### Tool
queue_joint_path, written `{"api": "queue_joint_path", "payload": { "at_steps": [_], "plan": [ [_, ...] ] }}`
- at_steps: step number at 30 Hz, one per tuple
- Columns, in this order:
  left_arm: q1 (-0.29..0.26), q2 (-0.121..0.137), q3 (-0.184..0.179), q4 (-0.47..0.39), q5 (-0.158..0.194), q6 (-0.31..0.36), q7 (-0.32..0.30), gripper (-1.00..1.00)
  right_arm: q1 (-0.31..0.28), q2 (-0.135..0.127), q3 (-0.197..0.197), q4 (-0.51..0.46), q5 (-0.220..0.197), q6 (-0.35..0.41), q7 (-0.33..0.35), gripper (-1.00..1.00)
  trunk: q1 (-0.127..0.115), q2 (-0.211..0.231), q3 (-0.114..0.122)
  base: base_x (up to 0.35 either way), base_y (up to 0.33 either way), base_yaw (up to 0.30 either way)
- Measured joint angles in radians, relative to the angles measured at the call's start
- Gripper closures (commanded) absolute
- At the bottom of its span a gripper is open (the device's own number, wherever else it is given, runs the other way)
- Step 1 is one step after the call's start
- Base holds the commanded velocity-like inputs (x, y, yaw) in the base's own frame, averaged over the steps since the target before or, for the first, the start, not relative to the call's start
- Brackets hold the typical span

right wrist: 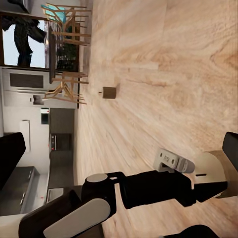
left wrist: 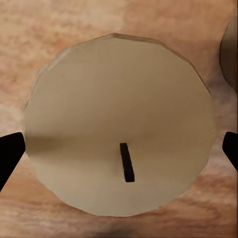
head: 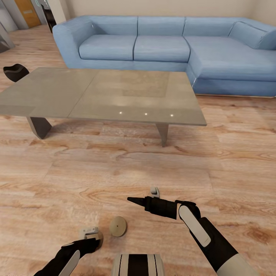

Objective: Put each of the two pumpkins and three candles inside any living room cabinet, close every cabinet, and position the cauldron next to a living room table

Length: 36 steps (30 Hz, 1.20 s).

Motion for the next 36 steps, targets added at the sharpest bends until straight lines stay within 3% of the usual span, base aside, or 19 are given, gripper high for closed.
{"api": "queue_joint_path", "payload": {
  "at_steps": [3, 27, 28, 36],
  "plan": [
    [0.000, 0.001, 0.000, 0.000, -0.001, 0.000, -0.021, -1.00, 0.000, 0.000, 0.000, 0.000, 0.000, 0.000, 0.000, -1.00, 0.001, -0.001, -0.012, 0.000, 0.000, 0.000],
    [0.000, 0.002, 0.001, 0.001, -0.001, -0.025, -0.031, -1.00, 0.000, 0.000, 0.000, 0.001, -0.001, 0.000, 0.000, -1.00, 0.003, -0.001, -0.023, 0.000, 0.000, 0.000],
    [0.000, 0.002, 0.001, 0.001, -0.002, -0.025, -0.031, 1.00, 0.000, 0.000, 0.000, 0.001, -0.001, 0.000, 0.000, -1.00, 0.003, -0.001, -0.023, 0.000, 0.000, 0.000],
    [0.000, 0.002, 0.001, 0.001, -0.001, -0.025, -0.030, 1.00, 0.000, 0.000, 0.000, 0.001, -0.001, 0.000, 0.000, -1.00, 0.003, -0.001, -0.023, 0.000, 0.000, 0.000]
  ]
}}
